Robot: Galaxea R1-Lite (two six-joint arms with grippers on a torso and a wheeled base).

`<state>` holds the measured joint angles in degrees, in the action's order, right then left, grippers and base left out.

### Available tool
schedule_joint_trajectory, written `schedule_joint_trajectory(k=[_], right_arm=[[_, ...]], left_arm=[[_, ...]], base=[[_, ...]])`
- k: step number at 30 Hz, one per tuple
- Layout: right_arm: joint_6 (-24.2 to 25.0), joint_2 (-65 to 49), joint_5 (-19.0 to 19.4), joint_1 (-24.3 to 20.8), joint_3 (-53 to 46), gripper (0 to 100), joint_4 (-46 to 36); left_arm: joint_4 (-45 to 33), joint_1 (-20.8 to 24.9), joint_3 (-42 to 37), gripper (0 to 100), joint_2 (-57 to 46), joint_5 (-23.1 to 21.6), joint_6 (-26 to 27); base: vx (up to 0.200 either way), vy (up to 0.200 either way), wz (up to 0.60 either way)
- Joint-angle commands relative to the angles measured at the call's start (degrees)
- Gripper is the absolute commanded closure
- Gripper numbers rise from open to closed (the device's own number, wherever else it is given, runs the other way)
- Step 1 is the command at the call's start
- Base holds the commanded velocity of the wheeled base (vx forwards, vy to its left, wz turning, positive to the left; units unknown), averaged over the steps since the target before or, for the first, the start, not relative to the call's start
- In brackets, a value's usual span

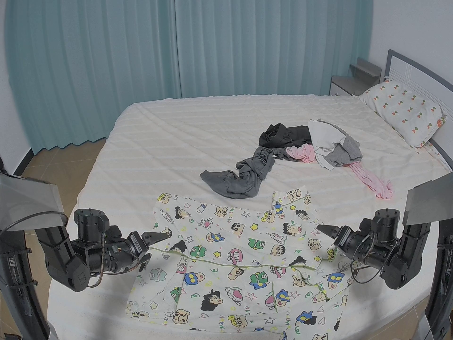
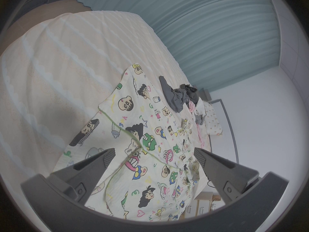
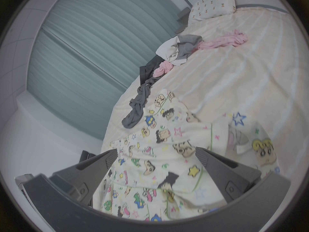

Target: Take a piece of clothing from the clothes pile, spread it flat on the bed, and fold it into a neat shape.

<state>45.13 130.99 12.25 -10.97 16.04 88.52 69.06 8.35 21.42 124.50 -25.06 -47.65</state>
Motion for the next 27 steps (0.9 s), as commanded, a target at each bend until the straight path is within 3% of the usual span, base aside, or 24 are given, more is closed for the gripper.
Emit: schedule_joint_trajectory(k=[1,7,10,16,19,23,27], right_arm=[[0.5,1.4,0.7,0.4,-3.1,0,1.0],[0.6,1.6,0.7,0.4,-3.0,0,1.0],[0.6,1.6,0.7,0.2,-2.9,0,1.0],[0.7,1.9,0.7,0.3,-2.6,0,1.0],[0.7,2.3,0.7,0.3,-2.4,0,1.0],[0.7,2.3,0.6,0.3,-2.3,0,1.0],[0.7,2.3,0.6,0.4,-2.2,0,1.0]], left_arm=[[-0.1,-0.1,-0.1,0,0.5,0.6,0.5],[-0.2,0.4,-0.3,0,0.5,1.0,0.5],[-0.3,1.6,-0.1,0,0.6,4.9,0.5],[-1.0,5.0,-0.7,0,0.4,6.5,0.2],[-1.0,7.1,-0.7,0,0.7,10.2,-1.0],[-1.2,11.0,0.6,0,1.1,15.0,-8.6],[-4.9,11.7,2.8,0,1.0,17.6,-11.3]], base=[[-0.200,0.000,0.00],[-0.200,0.000,0.00],[-0.200,0.000,0.00],[-0.200,0.000,0.00],[0.000,0.000,0.00],[0.000,0.000,0.00],[0.000,0.000,0.00]])
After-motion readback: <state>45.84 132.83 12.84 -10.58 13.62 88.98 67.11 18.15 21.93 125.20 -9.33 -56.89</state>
